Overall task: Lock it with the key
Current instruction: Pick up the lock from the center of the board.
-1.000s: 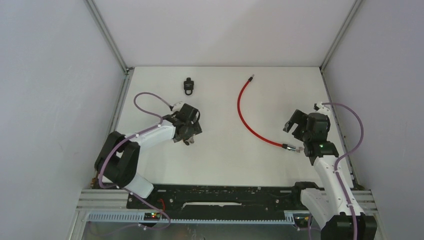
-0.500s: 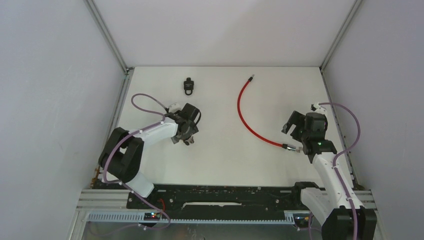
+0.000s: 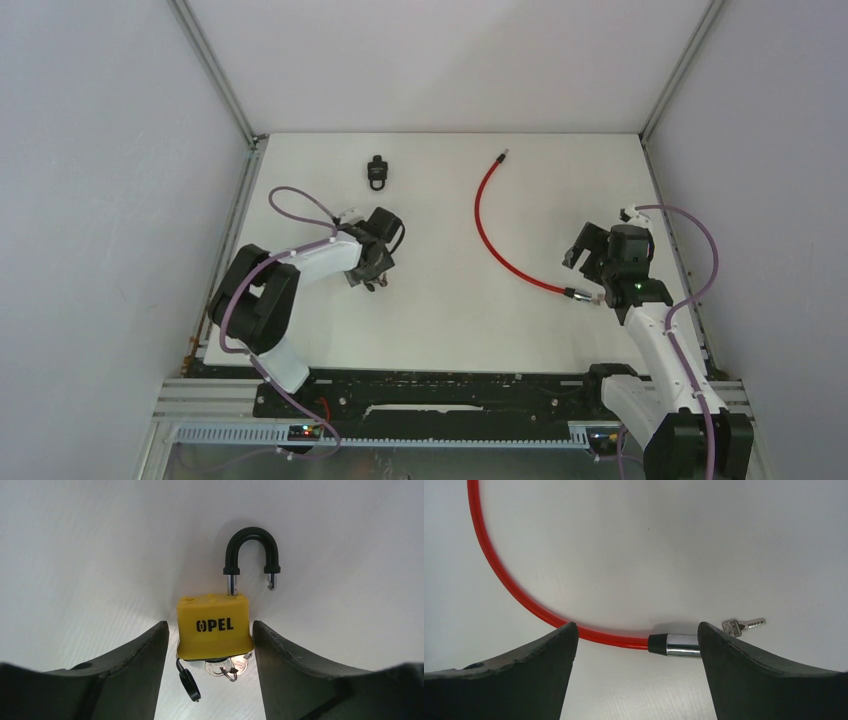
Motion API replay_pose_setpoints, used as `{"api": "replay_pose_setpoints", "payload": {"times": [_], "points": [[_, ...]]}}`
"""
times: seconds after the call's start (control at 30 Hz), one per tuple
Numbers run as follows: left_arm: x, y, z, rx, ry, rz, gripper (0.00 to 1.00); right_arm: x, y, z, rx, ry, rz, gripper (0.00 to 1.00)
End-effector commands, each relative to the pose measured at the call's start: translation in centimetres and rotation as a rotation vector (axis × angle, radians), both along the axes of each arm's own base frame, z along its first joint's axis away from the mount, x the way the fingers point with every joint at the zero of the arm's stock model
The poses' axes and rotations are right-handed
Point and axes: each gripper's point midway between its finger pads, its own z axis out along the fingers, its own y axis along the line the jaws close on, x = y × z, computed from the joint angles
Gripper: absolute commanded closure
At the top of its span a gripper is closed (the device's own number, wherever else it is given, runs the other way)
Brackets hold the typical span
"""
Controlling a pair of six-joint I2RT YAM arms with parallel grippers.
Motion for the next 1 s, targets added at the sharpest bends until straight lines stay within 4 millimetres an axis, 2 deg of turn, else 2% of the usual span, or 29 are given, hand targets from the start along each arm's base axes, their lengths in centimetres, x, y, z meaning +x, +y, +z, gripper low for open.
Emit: {"api": "replay_pose_setpoints", "payload": {"times": [0.0, 0.17, 0.5, 0.7, 0.77, 0.9, 0.97], "points": [[1.7, 0.4, 1.6, 0.019, -0.061, 0.025, 0.31, 0.3, 0.2, 0.2, -0.002, -0.010, 0.016, 0.09], [1.7, 0.9, 1.3, 0.029, -0.052, 0.017, 0.29, 0.4, 0.3, 0.4, -0.002, -0.021, 0.020, 0.09], [1.8, 0.5, 0.7, 0.005, -0.045, -0.003, 0.34, 0.3, 0.3, 0.6, -0.003, -0.027, 0.021, 0.11], [1.8, 0.0, 1.1, -0.026, -0.059, -0.041, 0.56, 0.3, 0.6, 1.6, 0.020, -0.062, 0.027, 0.11], [1.6, 0.1, 1.9, -0.036, -0.089, -0.056, 0.65, 0.1, 1.0, 2.1, 0.090, -0.066, 0.014, 0.04], [1.8, -0.3, 4.9, -0.080, -0.187, -0.128, 0.96, 0.3, 2.5, 3.8, 0.265, -0.120, 0.082, 0.01], [1.8, -0.8, 6.6, -0.116, -0.240, -0.167, 1.00, 0.5, 3.2, 4.9, 0.311, -0.154, 0.121, 0.00]]}}
